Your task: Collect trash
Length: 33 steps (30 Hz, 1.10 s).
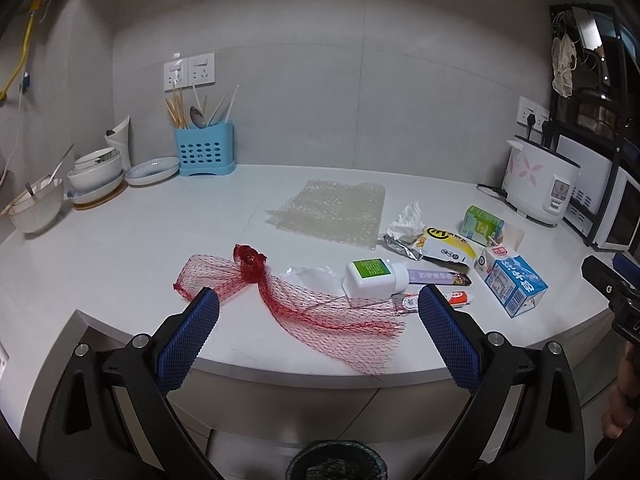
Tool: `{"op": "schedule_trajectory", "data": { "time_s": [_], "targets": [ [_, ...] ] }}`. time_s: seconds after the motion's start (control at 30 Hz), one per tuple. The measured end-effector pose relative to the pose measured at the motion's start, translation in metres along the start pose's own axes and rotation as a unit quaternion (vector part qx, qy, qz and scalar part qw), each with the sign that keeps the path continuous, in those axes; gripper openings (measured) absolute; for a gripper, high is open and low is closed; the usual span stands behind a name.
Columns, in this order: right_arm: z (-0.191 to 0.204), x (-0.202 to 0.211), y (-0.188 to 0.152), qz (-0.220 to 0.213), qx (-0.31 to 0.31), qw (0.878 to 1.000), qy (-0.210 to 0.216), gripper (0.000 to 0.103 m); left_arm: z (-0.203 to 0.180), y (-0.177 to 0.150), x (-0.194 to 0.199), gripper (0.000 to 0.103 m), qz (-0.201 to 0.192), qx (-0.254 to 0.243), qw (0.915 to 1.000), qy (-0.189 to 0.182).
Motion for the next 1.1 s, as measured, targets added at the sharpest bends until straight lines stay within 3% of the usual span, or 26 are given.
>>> {"op": "schedule_trajectory", "data": {
  "time_s": [1.1],
  "targets": [
    [0.002,-0.007,-0.010,0.009,-0.011,1.000,0.011,0.096,0.004,0.000,0.002,0.097,0.000,0.004,1.0000,-0.003]
  ]
}}
Point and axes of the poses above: each gripper's, at about its wrist camera, not at the fingertips, and x roughly against the way its jaws point, z to its left, y to its top, the point moved 9 cm from there along -x, roughly the way its jaws point, and after that the axes turned 14 degrees about y, right-handed, at the moved point
